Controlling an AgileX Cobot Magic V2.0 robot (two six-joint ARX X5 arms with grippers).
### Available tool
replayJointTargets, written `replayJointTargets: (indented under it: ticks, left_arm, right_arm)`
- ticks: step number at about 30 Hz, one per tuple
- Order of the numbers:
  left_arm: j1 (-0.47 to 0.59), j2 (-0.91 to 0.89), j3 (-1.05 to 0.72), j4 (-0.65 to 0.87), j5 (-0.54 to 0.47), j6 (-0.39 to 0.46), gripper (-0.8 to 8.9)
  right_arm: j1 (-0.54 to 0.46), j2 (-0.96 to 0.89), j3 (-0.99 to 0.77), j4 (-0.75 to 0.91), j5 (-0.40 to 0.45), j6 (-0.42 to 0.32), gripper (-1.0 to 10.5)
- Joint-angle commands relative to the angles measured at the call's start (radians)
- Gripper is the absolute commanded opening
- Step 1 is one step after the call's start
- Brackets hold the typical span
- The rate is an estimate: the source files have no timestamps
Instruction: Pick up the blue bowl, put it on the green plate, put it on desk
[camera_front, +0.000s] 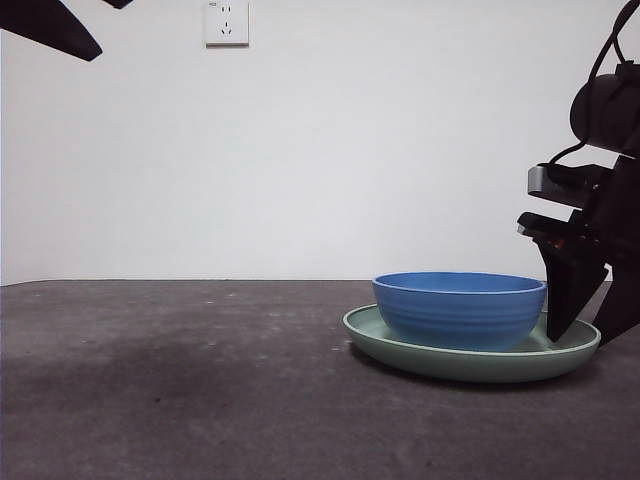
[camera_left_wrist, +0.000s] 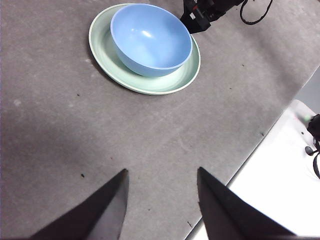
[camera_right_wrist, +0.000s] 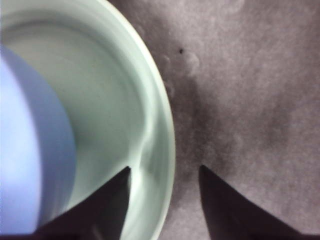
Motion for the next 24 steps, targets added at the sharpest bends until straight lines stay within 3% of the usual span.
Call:
replayJointTargets:
  ticks: [1,3,16,24]
  left_arm:
    - [-0.006,0.006,0.009,0.005,0.003,-0.002,2.21]
    - [-0.006,0.006,0.008,0.005,0.003,-0.002,2.21]
    - [-0.006,0.006,0.009,0.003,0.003,-0.002,2.21]
    - [-0.006,0.006,0.009,0.005,0.003,-0.001,2.21]
  right_arm:
    - [0.001,0.017,0.016,0.017,0.000,0.008,0.7]
    - [0.001,0.017,0.016,0.021,0.000,0.010,0.1]
    - [-0.001,-0.021,0.017,0.027,-0.006,0.049,0.1]
    - [0.002,-0.129,0.017,0.027,-0.058,0.108,0.1]
